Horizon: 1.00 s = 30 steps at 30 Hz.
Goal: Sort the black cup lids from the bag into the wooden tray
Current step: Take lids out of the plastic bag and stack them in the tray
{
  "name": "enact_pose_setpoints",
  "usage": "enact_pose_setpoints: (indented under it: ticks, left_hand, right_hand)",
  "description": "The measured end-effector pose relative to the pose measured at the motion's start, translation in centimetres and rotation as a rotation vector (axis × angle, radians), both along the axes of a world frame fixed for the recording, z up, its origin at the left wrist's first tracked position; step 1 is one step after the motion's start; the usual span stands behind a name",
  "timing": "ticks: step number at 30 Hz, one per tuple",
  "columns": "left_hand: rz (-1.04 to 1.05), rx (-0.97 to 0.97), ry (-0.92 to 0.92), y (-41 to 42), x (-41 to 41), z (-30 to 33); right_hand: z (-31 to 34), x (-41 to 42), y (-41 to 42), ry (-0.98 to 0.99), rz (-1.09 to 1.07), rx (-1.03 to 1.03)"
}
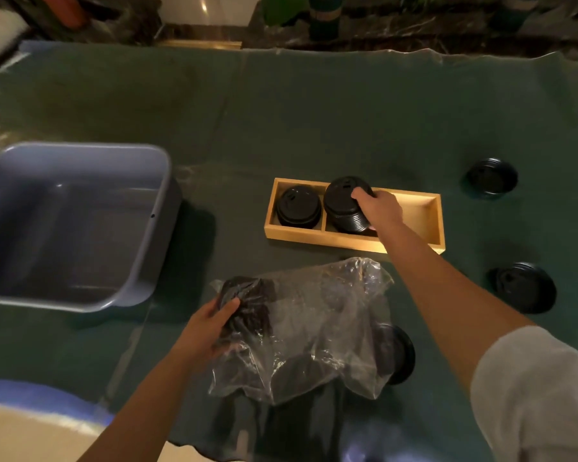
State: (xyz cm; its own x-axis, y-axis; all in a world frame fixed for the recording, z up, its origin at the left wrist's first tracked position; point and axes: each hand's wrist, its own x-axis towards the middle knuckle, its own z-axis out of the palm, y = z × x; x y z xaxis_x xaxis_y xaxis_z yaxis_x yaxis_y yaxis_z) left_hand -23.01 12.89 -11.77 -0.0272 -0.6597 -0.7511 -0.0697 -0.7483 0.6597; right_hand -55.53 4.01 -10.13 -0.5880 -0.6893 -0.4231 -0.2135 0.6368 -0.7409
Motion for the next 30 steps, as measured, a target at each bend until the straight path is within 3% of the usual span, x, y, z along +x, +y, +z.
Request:
enact_pose_setpoints:
  ticks: [2,4,8,12,17,21,24,26,28,30]
  left_hand:
    - [0.012,0.004,0.025,0.1,0.0,0.1]
    - [0.014,0.000,0.028,0.2,-0.1,0.2]
    - [0.000,0.006,0.026,0.2,0.1,0.1]
    - [-0.018,0.025,0.031,0.0,0.3,0.1]
    - [-0.047,0.031,0.025,-0.2,0.5,0.4]
    - [-0.081,0.043,-0.004,-0.4,0.6,0.3]
    - [-0.088,0.043,-0.016,-0.2,0.8,0.4]
    - [-0.090,0.044,-0.002,-0.2,0.9,0.4]
    - [-0.095,0.058,0.017,-0.1,0.8,0.7]
    - [-0.058,0.097,0.060,0.0,1.0,1.0]
  right_hand:
    - [0.0,0.0,0.4,0.270,0.122,0.100]
    - [-0.1,-0.5,0.9,0.372,0.175,0.126]
    - [-1.0,-1.4,2.0,0.202,0.106,0.041]
    - [-0.1,-0.5,3.6,0.184,0.048,-0.096]
    - [3.1,0.0,11.7,-0.298,-0.021,-0.264]
    - [3.5,1.3,18.9,-0.585,0.119,-0.062]
    - [2.1,5.2,18.8,-0.821,0.208,0.089]
    - [1.5,8.4,17.4,-1.035,0.171,0.064]
    - [0.5,11.2,16.1,-1.089,0.190,-0.070]
    - [0.1,13.3,15.2,-0.995,0.248,-0.177]
